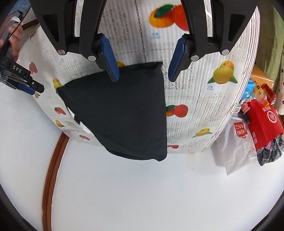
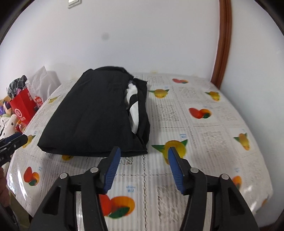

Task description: Fold large clothes

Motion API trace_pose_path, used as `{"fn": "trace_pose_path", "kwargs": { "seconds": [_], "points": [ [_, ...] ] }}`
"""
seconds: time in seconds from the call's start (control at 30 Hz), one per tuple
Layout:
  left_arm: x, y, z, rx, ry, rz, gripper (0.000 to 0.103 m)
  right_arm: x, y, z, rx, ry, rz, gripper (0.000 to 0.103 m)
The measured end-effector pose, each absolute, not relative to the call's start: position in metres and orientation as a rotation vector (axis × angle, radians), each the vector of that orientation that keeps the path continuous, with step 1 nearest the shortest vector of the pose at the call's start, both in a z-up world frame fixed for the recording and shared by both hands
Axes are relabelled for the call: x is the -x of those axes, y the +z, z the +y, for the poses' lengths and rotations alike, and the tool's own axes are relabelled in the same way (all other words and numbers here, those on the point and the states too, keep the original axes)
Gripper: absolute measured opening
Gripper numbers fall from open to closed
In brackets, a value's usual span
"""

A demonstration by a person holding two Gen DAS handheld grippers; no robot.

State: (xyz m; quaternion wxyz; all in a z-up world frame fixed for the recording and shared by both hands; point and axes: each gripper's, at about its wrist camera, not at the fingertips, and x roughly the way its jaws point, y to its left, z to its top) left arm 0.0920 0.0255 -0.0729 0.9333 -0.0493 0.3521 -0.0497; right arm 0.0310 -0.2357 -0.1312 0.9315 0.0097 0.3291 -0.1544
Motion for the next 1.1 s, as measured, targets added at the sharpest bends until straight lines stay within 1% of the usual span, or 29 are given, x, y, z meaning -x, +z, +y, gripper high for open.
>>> {"fn": "trace_pose_path", "kwargs": {
  "seconds": [0.07,0.17,0.23,0.27,0.3,0.43,0.5,0.7,1.1],
  "points": [
    [-0.083,-0.067,0.021,0.108,-0.107,0.710,0.058,-0.019,-0.122,-0.230,-0.015,-0.350,0.663,0.063],
    [-0.067,-0.055,0.013,0.099,-0.103,0.689,0.062,-0.002,-0.110,-0.225,-0.034,-0.352,0.647,0.064],
    [-0.056,-0.046,0.009,0.088,-0.094,0.668,0.068,0.008,-0.103,-0.221,-0.048,-0.344,0.641,0.065],
    [-0.050,-0.043,0.007,0.083,-0.091,0.659,0.069,0.015,-0.099,-0.219,-0.052,-0.345,0.634,0.071],
    [-0.042,-0.038,0.004,0.076,-0.089,0.648,0.072,0.020,-0.097,-0.216,-0.049,-0.345,0.632,0.080],
    [-0.018,-0.027,-0.003,0.054,-0.077,0.615,0.081,0.046,-0.089,-0.204,-0.020,-0.351,0.593,0.090],
    [-0.006,-0.022,-0.007,0.041,-0.069,0.600,0.084,0.059,-0.086,-0.200,-0.009,-0.368,0.588,0.097],
    [0.018,-0.011,-0.014,0.028,-0.059,0.583,0.089,0.091,-0.077,-0.199,0.011,-0.445,0.564,0.102],
    [0.032,-0.005,-0.022,0.026,-0.058,0.569,0.090,0.114,-0.069,-0.197,0.002,-0.468,0.551,0.102]
  ]
}}
